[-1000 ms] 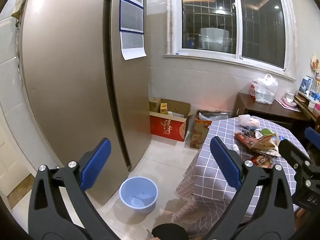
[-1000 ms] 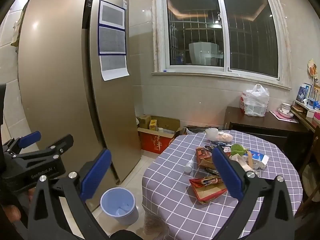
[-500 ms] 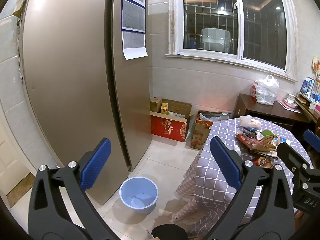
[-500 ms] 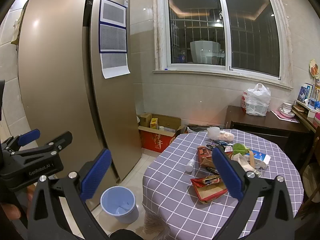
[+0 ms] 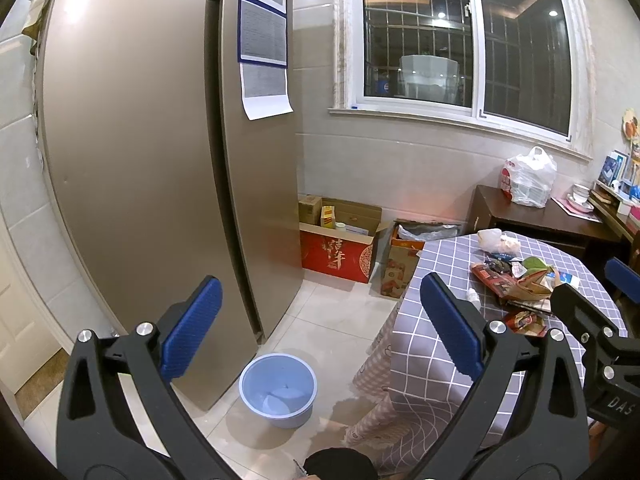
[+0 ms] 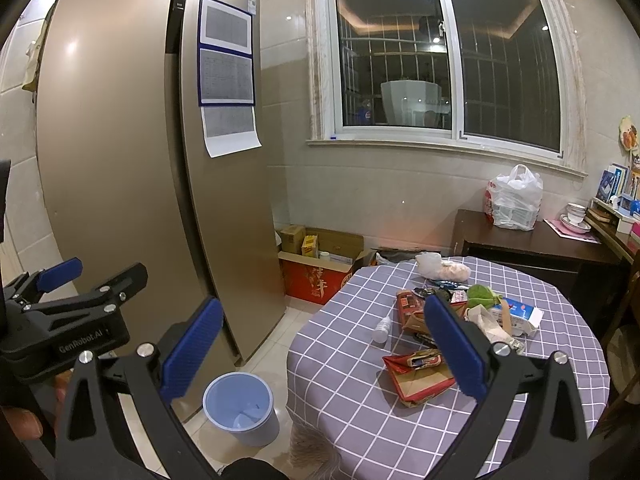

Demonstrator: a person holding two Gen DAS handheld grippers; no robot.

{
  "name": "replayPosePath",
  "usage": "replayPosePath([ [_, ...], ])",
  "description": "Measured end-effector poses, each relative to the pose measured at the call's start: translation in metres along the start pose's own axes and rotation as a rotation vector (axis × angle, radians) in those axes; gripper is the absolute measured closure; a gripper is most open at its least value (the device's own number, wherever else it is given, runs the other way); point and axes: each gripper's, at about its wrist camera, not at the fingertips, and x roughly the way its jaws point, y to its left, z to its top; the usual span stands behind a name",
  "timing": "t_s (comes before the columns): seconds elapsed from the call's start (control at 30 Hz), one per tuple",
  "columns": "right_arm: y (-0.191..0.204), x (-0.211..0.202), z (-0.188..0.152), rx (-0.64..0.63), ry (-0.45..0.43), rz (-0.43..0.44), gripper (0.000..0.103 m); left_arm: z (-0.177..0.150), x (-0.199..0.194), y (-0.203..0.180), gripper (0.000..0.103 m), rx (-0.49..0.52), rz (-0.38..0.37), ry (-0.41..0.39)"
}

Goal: Collect trash

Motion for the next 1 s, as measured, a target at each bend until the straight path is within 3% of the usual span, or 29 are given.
replayPosePath([
  [1.0, 0.0093, 0.0027, -0.0014, 0.005, 0.009, 0.003, 0.004, -0.0017, -0.0025, 0.0000, 0.006, 0.001, 0.001, -0.003],
])
